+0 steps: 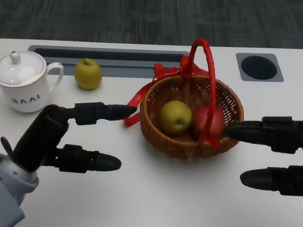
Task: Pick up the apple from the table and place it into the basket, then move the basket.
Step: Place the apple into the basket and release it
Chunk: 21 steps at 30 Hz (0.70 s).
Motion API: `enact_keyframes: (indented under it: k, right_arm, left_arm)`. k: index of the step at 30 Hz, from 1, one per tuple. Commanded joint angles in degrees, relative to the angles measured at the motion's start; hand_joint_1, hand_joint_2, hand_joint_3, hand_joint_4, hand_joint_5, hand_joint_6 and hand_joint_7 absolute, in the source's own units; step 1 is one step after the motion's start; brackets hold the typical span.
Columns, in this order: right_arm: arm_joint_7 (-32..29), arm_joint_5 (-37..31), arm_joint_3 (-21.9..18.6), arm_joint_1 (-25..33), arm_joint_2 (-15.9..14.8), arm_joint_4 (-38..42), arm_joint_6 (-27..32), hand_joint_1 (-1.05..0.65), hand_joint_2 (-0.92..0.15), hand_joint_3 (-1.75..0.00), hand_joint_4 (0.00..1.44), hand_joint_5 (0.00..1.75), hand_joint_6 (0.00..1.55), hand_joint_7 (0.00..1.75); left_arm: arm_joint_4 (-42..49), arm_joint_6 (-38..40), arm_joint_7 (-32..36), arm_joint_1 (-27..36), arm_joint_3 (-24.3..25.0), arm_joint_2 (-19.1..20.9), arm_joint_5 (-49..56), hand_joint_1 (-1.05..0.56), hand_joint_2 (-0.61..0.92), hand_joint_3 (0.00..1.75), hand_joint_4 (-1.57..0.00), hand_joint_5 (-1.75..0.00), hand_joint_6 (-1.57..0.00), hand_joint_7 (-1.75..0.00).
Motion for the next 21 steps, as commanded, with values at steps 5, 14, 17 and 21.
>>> enact_keyframes:
  k: [5,14,17,21]
  right_arm:
    - [-0.8,-2.7,-0.2,-6.6,-1.2,9.3,-1.6,-0.50,-0.83,0.00,0.86,0.00,0.78,0.00]
    - [-2.5,-9.9,1.2,-15.5,-2.8,24.7,-4.6,-0.52,-0.86,-0.01,0.81,0.00,0.72,0.00]
    - [-3.7,-12.2,1.9,-18.0,-3.4,28.8,-5.8,-0.54,-0.86,-0.01,0.80,0.00,0.71,0.00]
    - [-6.2,-15.9,3.5,-21.5,-3.7,34.1,-5.9,-0.56,-0.87,0.00,0.80,0.00,0.71,0.00]
  left_arm:
    - [-4.2,2.7,-7.8,4.3,2.1,2.4,-6.9,-0.39,0.65,0.00,-1.03,-0.11,-0.96,-0.07]
    - [-6.7,4.9,-11.4,7.6,5.4,3.7,-7.5,-0.36,0.66,0.00,-1.10,-0.08,-1.02,-0.05]
    - [-6.7,4.8,-11.9,7.9,6.2,3.4,-7.4,-0.38,0.66,0.00,-1.10,-0.07,-1.03,-0.05]
    - [-6.3,3.8,-12.1,8.1,6.7,3.0,-6.9,-0.38,0.66,0.00,-1.11,-0.07,-1.04,-0.04]
